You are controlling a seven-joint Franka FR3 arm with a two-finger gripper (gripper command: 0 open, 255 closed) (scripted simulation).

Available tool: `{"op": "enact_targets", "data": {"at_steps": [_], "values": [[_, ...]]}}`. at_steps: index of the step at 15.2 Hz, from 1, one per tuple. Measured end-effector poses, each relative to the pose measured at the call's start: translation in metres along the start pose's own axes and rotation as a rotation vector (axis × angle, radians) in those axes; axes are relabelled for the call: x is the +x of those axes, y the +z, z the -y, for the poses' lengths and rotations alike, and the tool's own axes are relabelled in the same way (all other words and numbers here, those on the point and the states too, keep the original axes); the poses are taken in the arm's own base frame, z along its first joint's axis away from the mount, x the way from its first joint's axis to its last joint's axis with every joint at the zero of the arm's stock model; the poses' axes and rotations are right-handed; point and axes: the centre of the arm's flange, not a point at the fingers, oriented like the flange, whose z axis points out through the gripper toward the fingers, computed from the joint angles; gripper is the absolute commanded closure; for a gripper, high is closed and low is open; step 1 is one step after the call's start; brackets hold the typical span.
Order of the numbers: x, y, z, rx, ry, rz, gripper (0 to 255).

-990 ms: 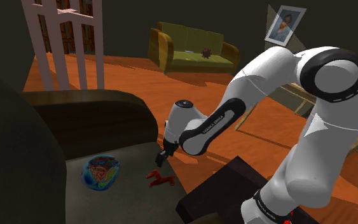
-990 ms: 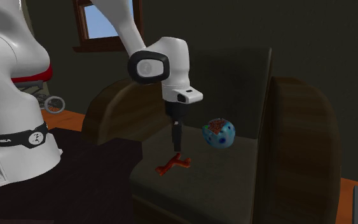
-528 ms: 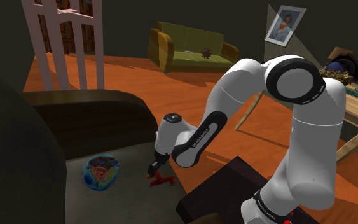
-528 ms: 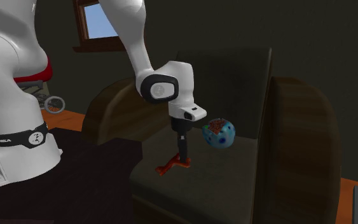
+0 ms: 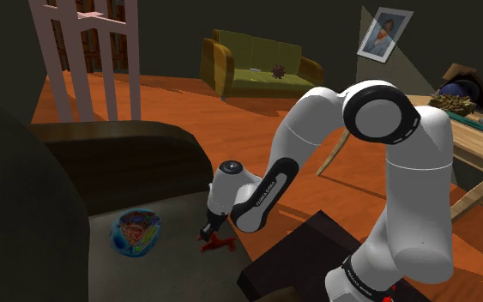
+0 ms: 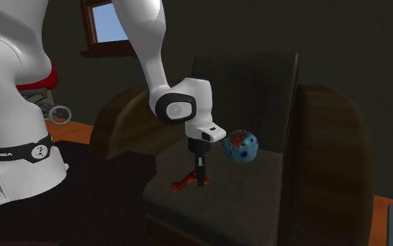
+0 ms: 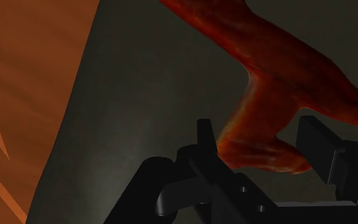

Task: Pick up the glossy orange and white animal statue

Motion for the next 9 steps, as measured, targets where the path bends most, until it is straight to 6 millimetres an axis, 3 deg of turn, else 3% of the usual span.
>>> {"op": "enact_targets", "data": {"at_steps": [9], "values": [[-0.0005, -0.0013, -0.0004, -0.001, 0.000, 0.001, 255]]}}
